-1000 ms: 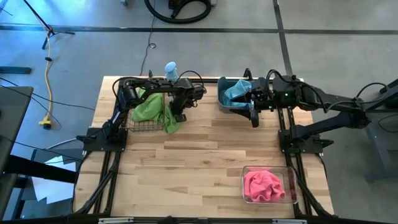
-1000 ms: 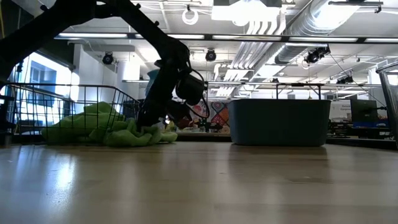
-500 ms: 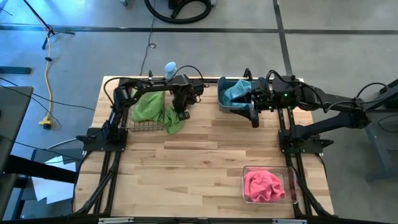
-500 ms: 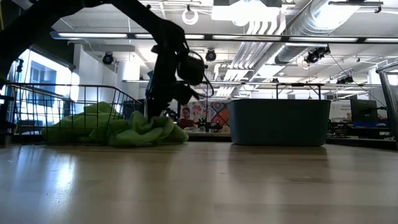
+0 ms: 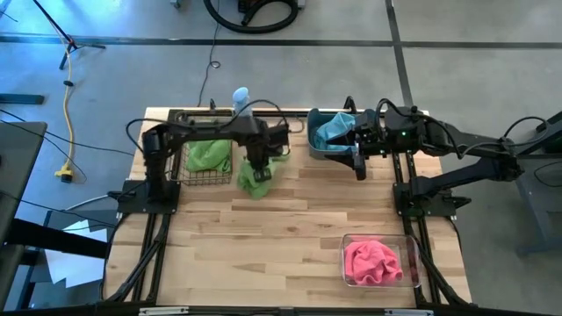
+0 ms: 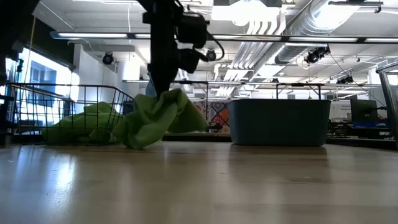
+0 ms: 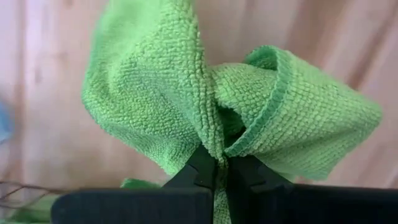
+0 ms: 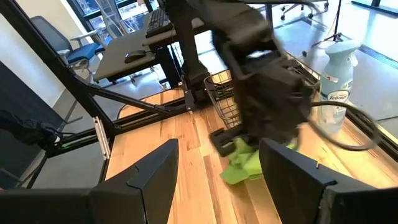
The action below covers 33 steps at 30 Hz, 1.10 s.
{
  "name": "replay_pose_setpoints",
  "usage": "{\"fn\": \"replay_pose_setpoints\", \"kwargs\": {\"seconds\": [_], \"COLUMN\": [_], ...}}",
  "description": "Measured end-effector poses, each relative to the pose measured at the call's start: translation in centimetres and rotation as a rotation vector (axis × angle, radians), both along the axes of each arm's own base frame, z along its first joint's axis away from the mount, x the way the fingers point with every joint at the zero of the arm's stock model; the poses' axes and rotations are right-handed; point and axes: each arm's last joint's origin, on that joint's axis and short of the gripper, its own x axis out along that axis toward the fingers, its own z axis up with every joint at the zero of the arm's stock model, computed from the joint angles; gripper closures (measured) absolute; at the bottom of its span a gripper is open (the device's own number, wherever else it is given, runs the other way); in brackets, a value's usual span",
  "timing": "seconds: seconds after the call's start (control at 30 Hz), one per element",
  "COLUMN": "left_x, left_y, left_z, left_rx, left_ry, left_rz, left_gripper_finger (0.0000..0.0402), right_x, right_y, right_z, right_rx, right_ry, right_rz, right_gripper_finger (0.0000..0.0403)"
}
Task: Sort microfiber towel by color & place in baskets
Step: Put the green towel into the wire basket
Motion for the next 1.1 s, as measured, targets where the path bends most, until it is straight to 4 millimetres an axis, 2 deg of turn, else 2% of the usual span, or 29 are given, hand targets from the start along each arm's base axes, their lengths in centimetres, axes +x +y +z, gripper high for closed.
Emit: {"fn": "replay_pose_setpoints", "kwargs": {"seconds": [0.1, 0.3, 0.43, 0.63, 0.73, 0.93, 1.1], "left_x": [-0.8, -1.7, -0.9, 1.2, 1.9, 1.6, 1.0], "left_y": [-2.1, -6.8, -9.7, -13.0, -14.3, -15.9, -15.9], "left_z": [0.3, 0.1, 0.0, -0.6, -0.7, -0.5, 1.7], "left_rx": [-0.011, -0.066, -0.042, -0.064, -0.081, -0.006, 0.001], "left_ry": [-0.078, -0.353, -0.520, -0.669, -0.735, -0.743, -0.827], "left_rz": [0.003, 0.043, -0.021, -0.100, -0.107, -0.121, -0.105], "left_gripper_finger": [0.0401, 0.0401, 0.0401, 0.0401, 0.0401, 0.0401, 0.0401], "right_x": [-0.1, -0.2, -0.2, -0.3, -0.5, -1.5, -3.0], "right_y": [0.0, 0.0, 0.0, 0.0, 0.0, 0.1, 0.2], "right_z": [0.0, 0.2, 0.4, 0.4, 0.5, 1.1, 1.9], "right_rx": [0.000, -0.002, -0.017, -0.021, -0.021, -0.040, -0.050], "right_ry": [-0.001, -0.018, -0.033, -0.034, -0.038, -0.067, -0.119], "right_rz": [0.000, 0.000, 0.004, 0.006, 0.006, 0.010, 0.010], "right_gripper_finger": [0.0183, 0.0183, 0.0183, 0.0183, 0.0183, 0.0183, 0.0183]}}
